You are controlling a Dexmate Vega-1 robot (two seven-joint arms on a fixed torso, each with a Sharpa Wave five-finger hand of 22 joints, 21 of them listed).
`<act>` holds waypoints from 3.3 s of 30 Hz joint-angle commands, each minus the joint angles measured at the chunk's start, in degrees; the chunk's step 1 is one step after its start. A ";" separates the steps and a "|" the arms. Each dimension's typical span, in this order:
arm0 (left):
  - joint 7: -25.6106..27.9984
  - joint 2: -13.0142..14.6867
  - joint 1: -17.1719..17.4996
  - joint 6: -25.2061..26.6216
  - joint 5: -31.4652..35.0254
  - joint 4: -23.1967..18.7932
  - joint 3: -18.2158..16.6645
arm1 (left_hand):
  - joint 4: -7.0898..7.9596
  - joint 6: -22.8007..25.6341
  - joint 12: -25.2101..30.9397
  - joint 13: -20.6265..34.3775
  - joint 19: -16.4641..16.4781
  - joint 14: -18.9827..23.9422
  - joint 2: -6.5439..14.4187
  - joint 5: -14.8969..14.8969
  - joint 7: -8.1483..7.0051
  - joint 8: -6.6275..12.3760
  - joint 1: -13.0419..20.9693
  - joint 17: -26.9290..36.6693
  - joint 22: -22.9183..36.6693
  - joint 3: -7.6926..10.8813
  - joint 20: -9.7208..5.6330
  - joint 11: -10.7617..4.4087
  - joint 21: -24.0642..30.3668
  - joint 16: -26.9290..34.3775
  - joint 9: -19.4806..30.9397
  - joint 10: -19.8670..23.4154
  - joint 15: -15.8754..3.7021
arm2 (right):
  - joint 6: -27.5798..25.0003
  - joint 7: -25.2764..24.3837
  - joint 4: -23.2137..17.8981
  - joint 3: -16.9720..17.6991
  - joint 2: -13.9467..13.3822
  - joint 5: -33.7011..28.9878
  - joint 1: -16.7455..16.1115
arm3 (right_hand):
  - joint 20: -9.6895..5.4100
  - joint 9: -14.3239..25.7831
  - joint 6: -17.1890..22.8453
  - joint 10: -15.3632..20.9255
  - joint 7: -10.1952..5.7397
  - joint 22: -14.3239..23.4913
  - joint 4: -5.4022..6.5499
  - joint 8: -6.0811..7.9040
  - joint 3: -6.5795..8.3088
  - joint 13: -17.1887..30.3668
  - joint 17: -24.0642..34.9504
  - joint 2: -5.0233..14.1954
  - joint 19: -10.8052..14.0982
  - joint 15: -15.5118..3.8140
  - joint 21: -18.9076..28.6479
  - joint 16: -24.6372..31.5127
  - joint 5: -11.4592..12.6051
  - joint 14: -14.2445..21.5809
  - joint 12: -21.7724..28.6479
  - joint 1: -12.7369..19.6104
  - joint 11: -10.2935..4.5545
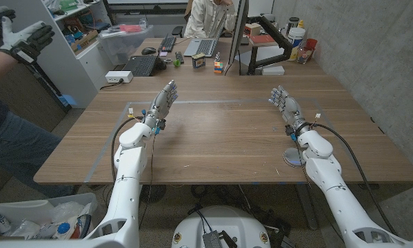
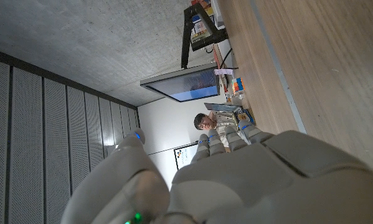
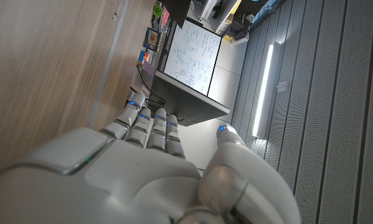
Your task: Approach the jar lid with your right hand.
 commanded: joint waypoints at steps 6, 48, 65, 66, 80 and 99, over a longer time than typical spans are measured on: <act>-0.81 -0.10 -0.60 -0.24 0.03 0.99 -0.24 | -0.28 0.29 0.22 -0.05 0.11 -0.36 0.53 -0.22 -0.09 0.19 0.43 0.14 0.12 0.17 -3.04 -0.28 -0.33 0.06 0.12 0.10 0.30 | 0.89 1.59 -1.26 0.35 -0.91 -0.05 -1.32 | -0.38 0.27 0.06 1.14 -0.53 0.07 -0.62 0.08 0.04 0.34 0.10 -0.09 0.46 -0.69 -0.40 0.12 0.28 0.91 0.61 0.84 -0.33; -0.99 -0.52 -1.14 -0.32 0.52 -0.57 1.13 | -0.47 0.87 0.29 -0.11 0.38 -0.07 0.94 -0.56 -0.19 0.27 0.70 0.16 0.15 0.11 -2.78 -0.36 -0.80 0.12 0.12 0.42 0.29 | 1.93 3.67 -7.63 2.72 -4.66 -0.96 -6.04 | 0.26 0.33 1.08 1.94 -1.79 0.08 -1.76 0.27 0.09 0.37 -0.10 -0.36 0.09 -1.20 -2.17 0.08 0.31 1.86 0.64 1.65 -0.63; -1.14 -0.08 -2.76 -0.63 1.29 1.59 1.72 | -0.55 1.02 0.27 -0.13 -0.03 -0.05 1.12 -0.73 -0.20 0.25 0.81 0.16 0.16 0.07 -3.28 -0.34 -1.21 0.10 0.12 0.45 0.29 | 4.09 4.05 -8.27 3.18 -4.99 -1.51 -7.32 | 0.31 0.34 1.08 2.19 -2.32 0.08 -1.97 0.20 0.01 0.38 -0.11 -0.47 0.01 -1.32 -2.71 -0.07 0.35 1.73 0.66 1.67 -0.91; -1.24 -0.09 -2.88 -0.52 1.20 1.71 1.70 | -0.56 1.03 0.26 -0.13 -0.45 -0.06 1.15 -0.76 -0.21 0.24 0.82 0.16 0.16 0.05 -3.58 -0.34 -1.43 0.09 0.12 0.44 0.30 | 4.05 3.97 -8.40 3.19 -4.96 -1.53 -7.38 | 0.30 0.34 1.09 2.17 -2.33 0.09 -1.98 0.20 0.02 0.38 -0.11 -0.46 0.00 -1.33 -2.73 -0.07 0.35 1.74 0.65 1.68 -0.94; -1.82 0.35 -3.99 -0.65 1.35 2.66 1.64 | -0.61 1.16 0.19 -0.14 -1.95 -0.40 1.29 -0.98 -0.43 0.21 0.83 0.17 0.20 -0.09 -3.98 -0.16 -2.22 -0.05 0.13 0.33 0.15 | 4.41 3.57 -9.08 2.72 -5.44 -3.23 -7.65 | 0.37 0.35 1.10 2.26 -2.52 0.09 -2.11 0.16 -0.02 0.38 -0.11 -0.50 -0.01 -1.35 -3.09 -0.13 0.37 1.70 0.62 1.68 -1.04; -1.62 0.43 -4.30 -0.06 2.72 2.05 2.42 | -0.66 1.18 0.04 -0.14 -4.40 -1.41 1.50 -1.31 -0.59 0.11 0.79 0.16 0.27 -0.34 -5.43 -0.15 -3.29 -0.29 0.14 -0.07 -0.17 | 6.61 2.80 -9.78 3.42 -5.63 -4.41 -9.44 | 0.40 0.37 0.66 2.27 -2.62 0.10 -2.24 -0.05 -0.09 0.40 -0.08 -0.50 0.07 -1.44 -3.63 -0.20 0.41 1.63 0.54 1.60 -1.05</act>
